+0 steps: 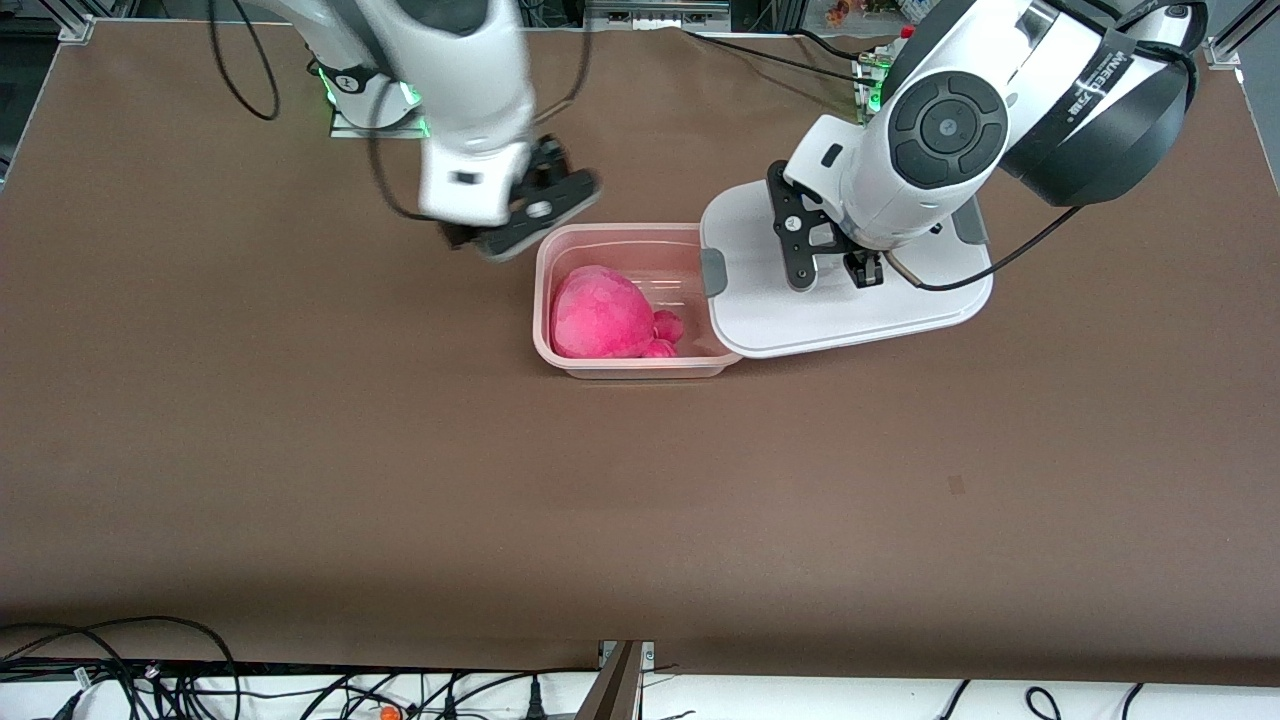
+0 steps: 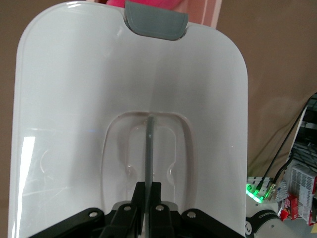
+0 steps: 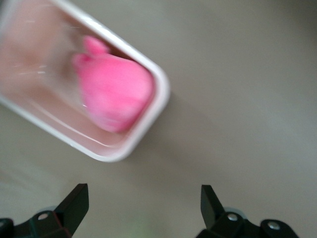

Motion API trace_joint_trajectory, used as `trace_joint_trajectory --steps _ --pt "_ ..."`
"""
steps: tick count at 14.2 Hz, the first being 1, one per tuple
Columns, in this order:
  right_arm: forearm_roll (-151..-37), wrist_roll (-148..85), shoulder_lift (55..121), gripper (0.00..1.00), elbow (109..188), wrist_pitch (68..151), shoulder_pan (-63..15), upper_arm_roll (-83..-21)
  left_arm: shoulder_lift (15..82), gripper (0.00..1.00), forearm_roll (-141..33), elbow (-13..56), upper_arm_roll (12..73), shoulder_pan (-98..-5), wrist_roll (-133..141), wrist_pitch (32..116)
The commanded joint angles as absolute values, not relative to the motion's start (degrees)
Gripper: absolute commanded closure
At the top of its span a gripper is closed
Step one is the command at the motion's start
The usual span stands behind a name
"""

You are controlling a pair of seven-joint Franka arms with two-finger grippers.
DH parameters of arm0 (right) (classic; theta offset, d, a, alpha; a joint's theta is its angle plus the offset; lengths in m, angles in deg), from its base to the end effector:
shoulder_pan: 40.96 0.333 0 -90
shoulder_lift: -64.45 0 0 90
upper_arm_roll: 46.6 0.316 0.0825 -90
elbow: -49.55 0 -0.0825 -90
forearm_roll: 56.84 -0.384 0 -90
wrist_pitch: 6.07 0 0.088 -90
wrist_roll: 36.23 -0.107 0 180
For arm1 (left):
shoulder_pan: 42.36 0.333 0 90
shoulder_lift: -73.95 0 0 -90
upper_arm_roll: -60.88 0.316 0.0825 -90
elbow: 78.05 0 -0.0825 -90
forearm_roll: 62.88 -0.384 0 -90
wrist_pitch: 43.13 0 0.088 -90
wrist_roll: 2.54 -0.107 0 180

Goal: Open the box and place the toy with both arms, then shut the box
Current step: 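Lower the lid onto the box with the left gripper while the right gripper withdraws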

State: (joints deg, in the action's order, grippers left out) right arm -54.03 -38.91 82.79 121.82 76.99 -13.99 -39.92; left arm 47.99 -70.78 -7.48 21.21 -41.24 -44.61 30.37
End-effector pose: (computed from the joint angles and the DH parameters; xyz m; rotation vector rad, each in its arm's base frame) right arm 0.5388 0.3369 0.5688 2.9748 0.8141 -0.1846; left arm 0.5531 -0.3014 0.5341 2.2731 -1.8773 -0.4433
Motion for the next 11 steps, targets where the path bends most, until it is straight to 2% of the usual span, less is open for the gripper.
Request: trace_joint_trajectory --steps 1,3,5,7,11 --pt "-57.81 -38.78 81.24 0.00 122.50 73.83 -15.03 -51.39 47.94 1.00 -66.59 -7.56 21.25 -43.66 -45.26 35.42" --pt "-58.95 -37.91 81.41 0.00 122.50 74.00 -15.29 -59.57 46.28 1.00 -66.13 -7.56 21.68 -48.58 -43.86 41.04" --pt "-60.97 -34.14 81.76 0.00 122.50 74.00 -17.13 -64.34 42.77 1.00 -65.87 -7.56 21.69 -51.57 -43.41 48.60" --pt "-61.24 -31.06 81.76 0.00 122.50 73.65 -21.33 -64.79 39.60 1.00 -66.13 -7.39 21.95 -53.69 -42.63 53.97" --pt "-61.42 -30.96 81.24 0.00 122.85 72.77 -26.88 -64.01 36.78 1.00 -66.92 -6.33 22.13 -55.02 -41.31 54.26"
